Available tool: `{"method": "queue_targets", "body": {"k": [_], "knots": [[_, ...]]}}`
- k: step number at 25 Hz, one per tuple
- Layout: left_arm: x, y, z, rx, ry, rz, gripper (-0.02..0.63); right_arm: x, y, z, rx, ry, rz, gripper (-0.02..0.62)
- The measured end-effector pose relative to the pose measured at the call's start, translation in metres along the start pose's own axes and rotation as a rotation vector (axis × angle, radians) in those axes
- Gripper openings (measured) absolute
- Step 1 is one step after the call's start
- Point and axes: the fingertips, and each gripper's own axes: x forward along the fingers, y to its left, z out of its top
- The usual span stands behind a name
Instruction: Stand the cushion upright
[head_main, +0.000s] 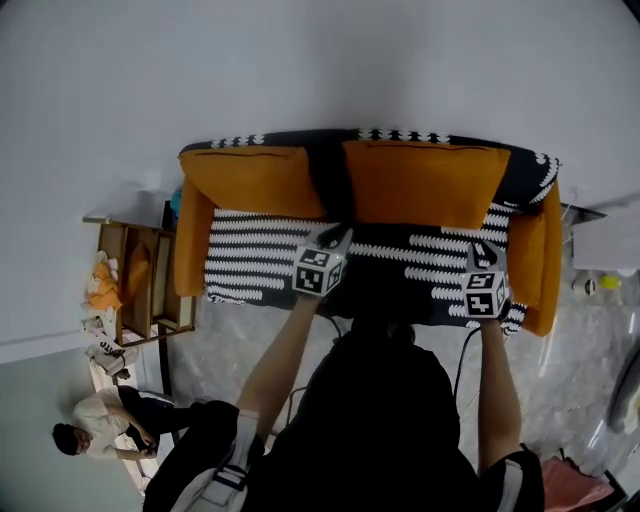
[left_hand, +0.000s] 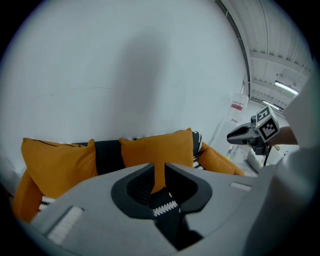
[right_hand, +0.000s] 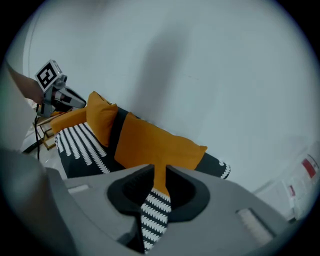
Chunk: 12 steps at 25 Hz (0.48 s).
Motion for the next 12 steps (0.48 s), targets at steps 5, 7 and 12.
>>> {"method": "queue_targets", "body": {"k": [5,7,12], "knots": [[-0.026,-0.049,-0.015,-0.001,-0.027,0.001,0.057,-0.035,0.01,-0.025,-0.058,-0.038,0.037,0.041],[-0.039,-0.072,-0.02,-0.002,-0.044,-0.003,0.049,-0.051,0.015,-0.036,-0.066,-0.059,0.049,0.032],[-0.064,-0.125,-0.023,0.006,-0.095,-0.019,0.038,-0.086,0.025,-0.058,-0.071,-0.105,0.087,0.026]]}}
